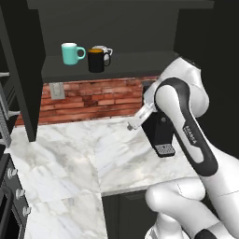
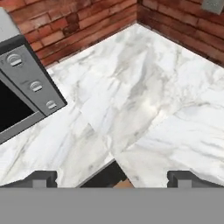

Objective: Pick the mug on the counter and place it in the cabinet with the handle facing the right, like the mugs already inside.

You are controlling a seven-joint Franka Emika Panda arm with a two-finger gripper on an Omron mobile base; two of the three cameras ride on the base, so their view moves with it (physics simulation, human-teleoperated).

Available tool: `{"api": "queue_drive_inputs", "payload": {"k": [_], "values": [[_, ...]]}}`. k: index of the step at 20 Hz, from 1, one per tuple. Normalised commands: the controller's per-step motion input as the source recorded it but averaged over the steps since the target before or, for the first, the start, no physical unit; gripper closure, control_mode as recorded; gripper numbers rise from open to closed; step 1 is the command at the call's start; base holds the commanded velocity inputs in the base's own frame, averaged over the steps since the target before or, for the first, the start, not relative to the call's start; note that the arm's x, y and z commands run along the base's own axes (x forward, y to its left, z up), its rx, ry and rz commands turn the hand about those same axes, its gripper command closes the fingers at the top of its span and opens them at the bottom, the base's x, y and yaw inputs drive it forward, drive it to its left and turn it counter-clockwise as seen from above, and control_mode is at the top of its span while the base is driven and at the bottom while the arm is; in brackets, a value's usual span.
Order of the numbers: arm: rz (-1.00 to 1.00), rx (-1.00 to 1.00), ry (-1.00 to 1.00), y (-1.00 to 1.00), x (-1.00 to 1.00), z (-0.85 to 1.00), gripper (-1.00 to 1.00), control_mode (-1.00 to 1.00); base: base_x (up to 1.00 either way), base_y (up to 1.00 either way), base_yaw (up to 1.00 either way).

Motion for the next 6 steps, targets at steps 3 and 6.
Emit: {"api": "queue_drive_inputs", "payload": {"k": [3,6], "values": [[-0.08,-0.13,0.13,0.00,-0.55,-1.00,-1.00,-1.00,0.00,0.00,0.00],[-0.01,-0.13,0.11,0.00,-0.38,-1.00,-1.00,-1.00,0.00,0.00,0.00]]}}
